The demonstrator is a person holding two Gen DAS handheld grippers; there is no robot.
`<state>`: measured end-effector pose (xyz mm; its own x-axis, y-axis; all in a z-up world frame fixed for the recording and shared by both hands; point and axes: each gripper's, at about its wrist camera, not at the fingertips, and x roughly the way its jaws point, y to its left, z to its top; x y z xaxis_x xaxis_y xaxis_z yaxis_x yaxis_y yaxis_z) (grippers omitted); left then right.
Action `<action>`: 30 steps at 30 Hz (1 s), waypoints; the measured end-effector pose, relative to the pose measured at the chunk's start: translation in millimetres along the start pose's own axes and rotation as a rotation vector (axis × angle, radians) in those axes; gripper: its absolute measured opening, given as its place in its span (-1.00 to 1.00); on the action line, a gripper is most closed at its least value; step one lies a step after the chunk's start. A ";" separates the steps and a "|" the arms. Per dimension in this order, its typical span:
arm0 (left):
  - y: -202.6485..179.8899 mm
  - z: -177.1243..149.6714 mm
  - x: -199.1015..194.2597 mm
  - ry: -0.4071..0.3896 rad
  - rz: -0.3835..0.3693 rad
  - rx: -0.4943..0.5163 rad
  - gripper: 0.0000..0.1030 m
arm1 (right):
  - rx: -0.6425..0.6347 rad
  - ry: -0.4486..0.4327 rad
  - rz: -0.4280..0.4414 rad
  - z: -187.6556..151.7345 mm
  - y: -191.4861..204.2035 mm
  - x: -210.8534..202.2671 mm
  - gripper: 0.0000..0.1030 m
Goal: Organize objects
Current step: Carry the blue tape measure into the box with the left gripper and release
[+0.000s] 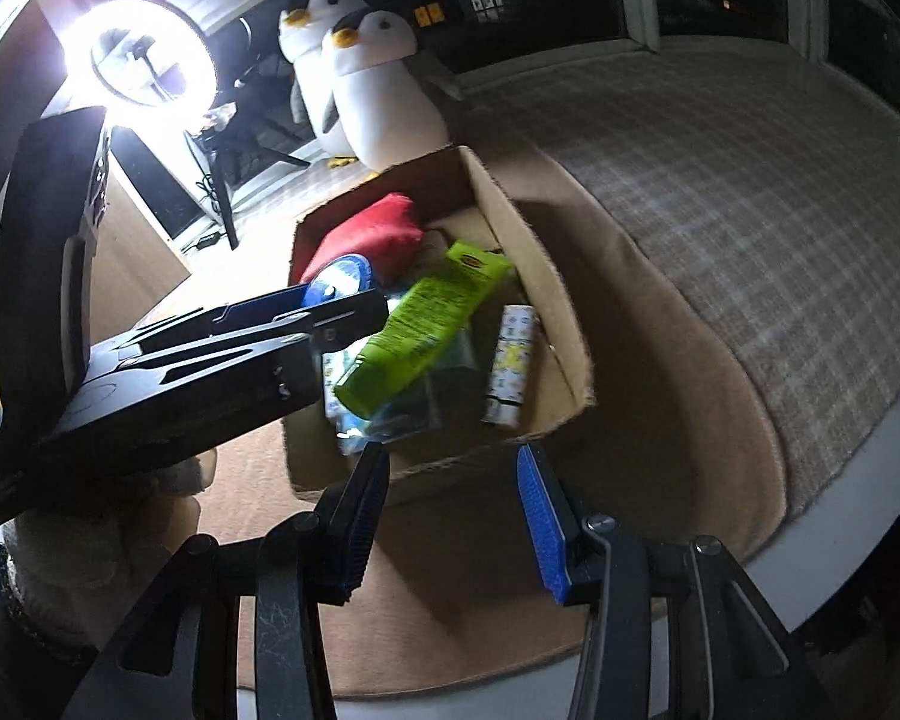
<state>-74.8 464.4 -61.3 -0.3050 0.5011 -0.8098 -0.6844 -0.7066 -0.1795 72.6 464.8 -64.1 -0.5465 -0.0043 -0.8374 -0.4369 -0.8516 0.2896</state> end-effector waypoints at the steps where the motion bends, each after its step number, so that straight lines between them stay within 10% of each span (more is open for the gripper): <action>1: -3.1 0.9 2.3 0.003 -0.003 0.004 0.05 | 0.004 0.002 -0.001 -0.6 -2.0 0.2 -0.20; 19: -7.7 1.8 -6.9 -0.006 -0.017 0.027 0.05 | 0.002 0.016 0.003 -1.0 2.4 5.1 -0.20; 30: 54.4 -11.5 -49.1 -0.048 0.036 -0.057 0.05 | -0.043 0.024 0.059 8.5 42.5 15.7 -0.20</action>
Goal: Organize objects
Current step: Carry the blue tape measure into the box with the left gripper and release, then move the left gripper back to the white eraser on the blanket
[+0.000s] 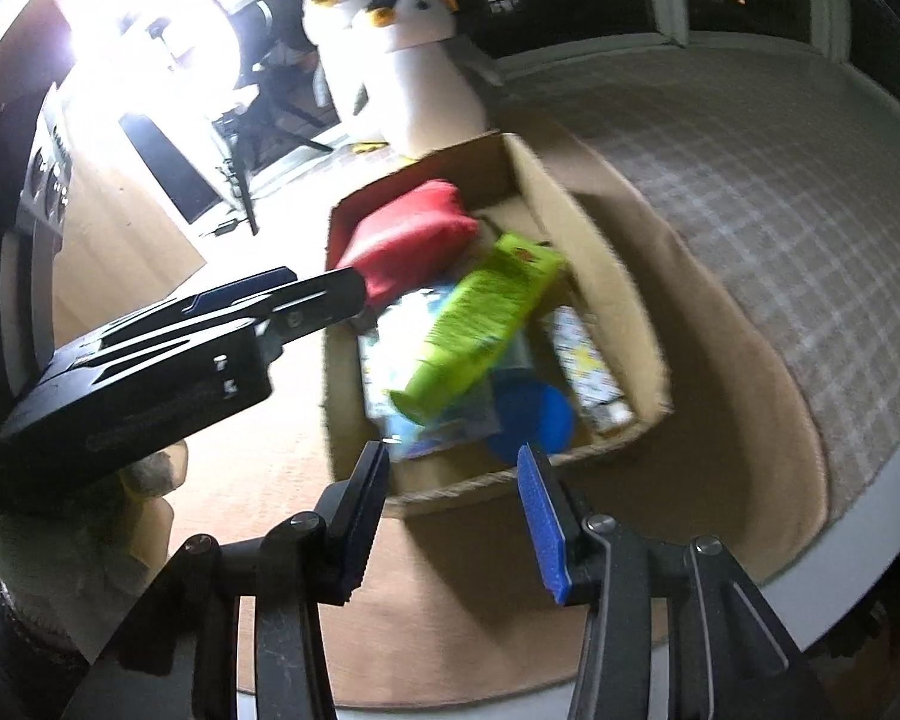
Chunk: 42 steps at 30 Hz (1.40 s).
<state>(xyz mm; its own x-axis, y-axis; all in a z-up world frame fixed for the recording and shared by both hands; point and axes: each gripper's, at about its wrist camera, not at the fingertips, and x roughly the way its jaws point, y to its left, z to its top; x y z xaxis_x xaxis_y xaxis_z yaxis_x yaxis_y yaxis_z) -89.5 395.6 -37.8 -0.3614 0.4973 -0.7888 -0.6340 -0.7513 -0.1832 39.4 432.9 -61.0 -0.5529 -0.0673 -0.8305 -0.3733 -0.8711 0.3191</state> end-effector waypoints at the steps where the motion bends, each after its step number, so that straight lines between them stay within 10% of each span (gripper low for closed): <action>1: 10.2 -1.9 -4.3 -0.002 0.008 -0.015 0.05 | -0.007 0.002 0.010 1.2 5.4 1.6 -0.20; 18: 215.1 -86.3 -87.0 -0.022 0.224 -0.333 0.05 | -0.211 0.160 0.153 82.6 135.5 98.5 -0.21; 29: 280.6 -135.8 -125.9 -0.044 0.262 -0.461 0.05 | -0.223 0.324 -0.046 118.9 157.5 206.8 -0.33; 42: 299.1 -146.6 -135.0 -0.042 0.263 -0.481 0.05 | -0.231 0.330 -0.145 120.4 153.9 233.1 -0.34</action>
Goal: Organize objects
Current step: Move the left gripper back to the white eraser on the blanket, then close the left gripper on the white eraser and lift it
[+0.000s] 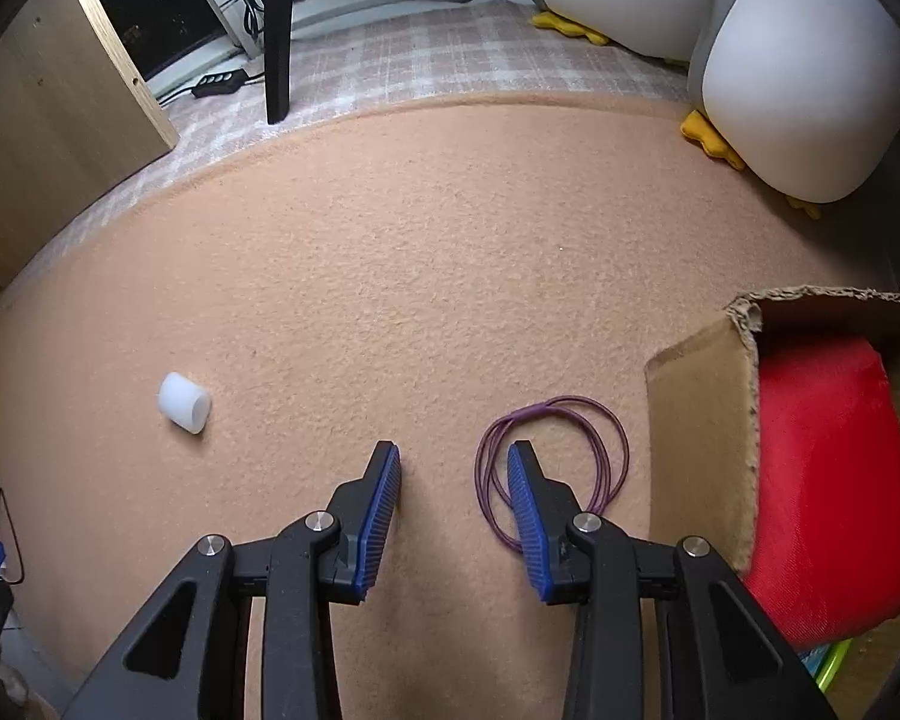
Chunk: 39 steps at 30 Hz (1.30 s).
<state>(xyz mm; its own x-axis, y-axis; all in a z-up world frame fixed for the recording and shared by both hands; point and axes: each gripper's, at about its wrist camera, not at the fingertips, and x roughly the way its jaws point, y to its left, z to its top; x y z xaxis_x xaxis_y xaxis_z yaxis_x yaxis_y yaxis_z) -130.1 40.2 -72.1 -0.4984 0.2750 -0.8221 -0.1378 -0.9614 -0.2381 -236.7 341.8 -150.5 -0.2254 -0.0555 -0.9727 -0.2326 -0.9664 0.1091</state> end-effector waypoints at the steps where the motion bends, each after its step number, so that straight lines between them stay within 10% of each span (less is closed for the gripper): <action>1: -1.5 0.7 1.7 0.001 -0.001 0.001 0.05 | 0.005 0.005 0.023 -0.5 -0.2 -0.5 -0.34; 11: -3.2 1.7 10.3 0.021 -0.006 0.024 0.05 | -0.016 0.086 0.255 -28.5 38.1 1.7 -0.50; 22: -44.1 30.7 60.5 0.065 -0.012 0.128 0.05 | -0.187 -0.028 0.086 -70.5 49.7 -15.0 -0.67; 39: -123.9 70.3 166.3 0.165 0.012 0.258 0.14 | -0.218 -0.063 0.111 -79.0 49.2 -13.3 -0.61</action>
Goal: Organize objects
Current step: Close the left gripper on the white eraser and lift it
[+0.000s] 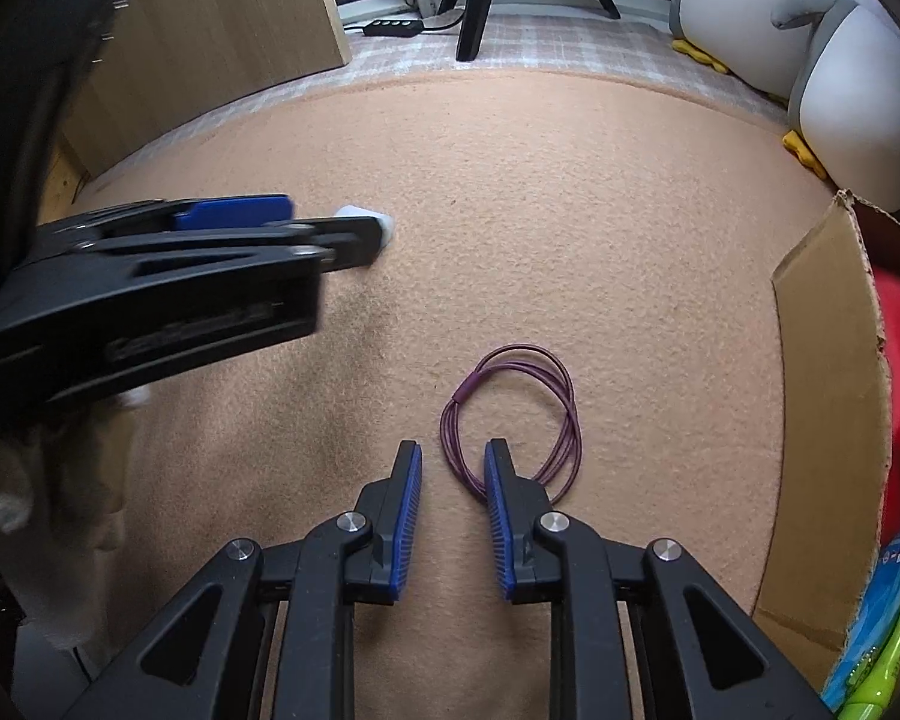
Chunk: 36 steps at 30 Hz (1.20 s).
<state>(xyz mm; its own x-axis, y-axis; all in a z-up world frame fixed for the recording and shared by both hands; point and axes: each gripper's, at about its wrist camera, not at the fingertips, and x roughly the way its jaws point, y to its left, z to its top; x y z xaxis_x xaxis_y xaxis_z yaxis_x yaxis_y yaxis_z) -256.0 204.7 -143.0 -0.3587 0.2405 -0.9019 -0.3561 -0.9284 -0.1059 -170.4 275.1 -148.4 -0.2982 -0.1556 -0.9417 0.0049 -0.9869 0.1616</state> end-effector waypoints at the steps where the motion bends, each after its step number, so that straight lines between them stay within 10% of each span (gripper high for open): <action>1: -0.6 0.6 2.4 0.002 0.005 0.003 0.14 | -0.003 0.001 0.001 -0.2 0.0 0.0 -0.61; 12: 2.8 3.1 11.0 -0.005 0.023 -0.008 -0.44 | -0.049 -0.003 -0.042 4.4 6.2 4.9 -0.77; 36: 37.6 -40.6 -29.5 -0.058 0.009 -0.041 -0.88 | 0.054 -0.073 0.072 -4.1 -4.8 -26.9 -0.97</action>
<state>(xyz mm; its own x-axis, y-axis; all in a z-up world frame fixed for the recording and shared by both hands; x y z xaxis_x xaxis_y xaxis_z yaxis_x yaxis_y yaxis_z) -223.8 151.1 -137.4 -0.4112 0.2467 -0.8775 -0.3173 -0.9412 -0.1159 -158.5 283.9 -124.9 -0.3675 -0.2209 -0.9034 -0.0221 -0.9690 0.2459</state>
